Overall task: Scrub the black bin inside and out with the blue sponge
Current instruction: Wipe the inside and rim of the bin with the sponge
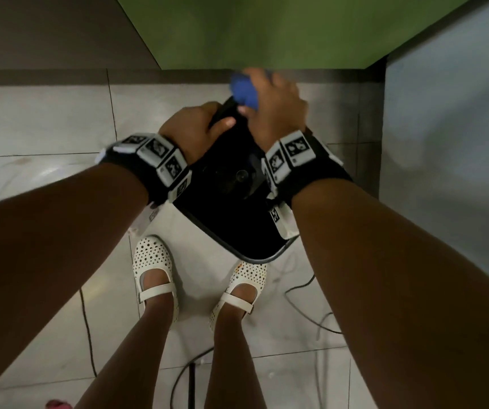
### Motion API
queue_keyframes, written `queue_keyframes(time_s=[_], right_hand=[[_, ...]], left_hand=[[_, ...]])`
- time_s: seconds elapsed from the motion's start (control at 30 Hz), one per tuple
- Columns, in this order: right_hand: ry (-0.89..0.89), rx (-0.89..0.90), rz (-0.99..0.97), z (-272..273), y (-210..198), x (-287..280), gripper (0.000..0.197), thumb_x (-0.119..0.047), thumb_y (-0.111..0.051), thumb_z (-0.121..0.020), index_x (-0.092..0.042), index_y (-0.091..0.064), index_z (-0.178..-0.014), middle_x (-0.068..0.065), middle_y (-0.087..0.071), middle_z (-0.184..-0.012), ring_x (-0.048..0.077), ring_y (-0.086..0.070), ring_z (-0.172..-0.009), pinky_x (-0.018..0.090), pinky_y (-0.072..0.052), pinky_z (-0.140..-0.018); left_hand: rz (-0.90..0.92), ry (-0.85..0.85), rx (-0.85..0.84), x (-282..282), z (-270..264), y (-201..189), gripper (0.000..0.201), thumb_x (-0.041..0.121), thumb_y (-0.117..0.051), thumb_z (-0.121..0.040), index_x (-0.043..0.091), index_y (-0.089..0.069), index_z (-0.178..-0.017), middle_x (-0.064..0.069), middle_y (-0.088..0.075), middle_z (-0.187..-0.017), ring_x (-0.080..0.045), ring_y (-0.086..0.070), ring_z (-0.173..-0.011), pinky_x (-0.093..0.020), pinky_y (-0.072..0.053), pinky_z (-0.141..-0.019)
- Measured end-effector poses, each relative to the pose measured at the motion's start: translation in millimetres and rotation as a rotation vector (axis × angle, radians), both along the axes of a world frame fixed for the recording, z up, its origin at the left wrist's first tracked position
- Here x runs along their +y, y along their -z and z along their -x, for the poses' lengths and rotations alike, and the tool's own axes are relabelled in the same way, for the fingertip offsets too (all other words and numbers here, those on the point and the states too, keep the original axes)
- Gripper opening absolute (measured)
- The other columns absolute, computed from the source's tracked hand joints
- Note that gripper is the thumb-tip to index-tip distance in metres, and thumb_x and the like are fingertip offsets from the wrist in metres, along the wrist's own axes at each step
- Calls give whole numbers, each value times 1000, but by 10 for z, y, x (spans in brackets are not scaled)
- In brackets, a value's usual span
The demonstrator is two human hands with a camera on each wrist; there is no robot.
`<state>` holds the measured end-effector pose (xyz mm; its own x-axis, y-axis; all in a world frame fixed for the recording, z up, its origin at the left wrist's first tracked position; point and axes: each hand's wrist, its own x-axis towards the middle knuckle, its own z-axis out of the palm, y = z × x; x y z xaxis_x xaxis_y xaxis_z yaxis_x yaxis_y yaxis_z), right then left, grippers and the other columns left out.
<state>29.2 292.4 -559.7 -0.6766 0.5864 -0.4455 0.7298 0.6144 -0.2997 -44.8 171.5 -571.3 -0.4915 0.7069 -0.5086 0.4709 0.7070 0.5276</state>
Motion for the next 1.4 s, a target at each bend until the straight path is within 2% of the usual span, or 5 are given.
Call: queue_keyframes(time_s=[0.33, 0.63, 0.83, 1.13, 1.4], right_hand=[[-29, 5, -87, 87, 67, -8, 55, -37, -56, -89, -31, -33, -139, 4, -41, -141, 29, -38, -129, 55, -26, -108], [121, -122, -118, -211, 18, 49, 56, -41, -51, -92, -31, -26, -141, 9, -33, -143, 31, -32, -132, 61, -13, -112], [225, -85, -58, -154, 10, 163, 52, -38, -54, -91, -28, -31, -137, 11, -35, -137, 31, -40, -123, 48, -41, -98], [929, 162, 305, -459, 37, 138, 44, -29, -53, -93, -9, -34, -128, 16, -50, -128, 31, -56, -110, 30, -40, -80], [579, 160, 222, -229, 74, 346, 45, -19, -59, -89, -10, -40, -128, 11, -51, -127, 25, -54, -112, 28, -44, -89]], left_hand=[[-128, -284, 12, 12, -63, 86, 38, 29, -36, -97, -3, -51, -108, -29, -62, -103, -41, -57, -95, -27, -25, -63], [-123, -295, 79, -35, 16, 57, 38, 30, -35, -97, -2, -50, -112, -29, -62, -101, -42, -58, -93, -38, -41, -72], [-124, -450, 125, -157, 133, 30, 38, 29, -35, -97, -2, -49, -114, -29, -61, -107, -43, -56, -97, -39, -42, -75], [-115, -481, 110, -167, 61, 38, 38, 27, -33, -98, -5, -47, -114, -30, -60, -108, -43, -56, -97, -37, -36, -69], [-72, -454, 70, -276, 22, -3, 49, 27, -37, -94, 16, -25, -140, -17, -47, -138, -36, -50, -119, -42, -41, -97]])
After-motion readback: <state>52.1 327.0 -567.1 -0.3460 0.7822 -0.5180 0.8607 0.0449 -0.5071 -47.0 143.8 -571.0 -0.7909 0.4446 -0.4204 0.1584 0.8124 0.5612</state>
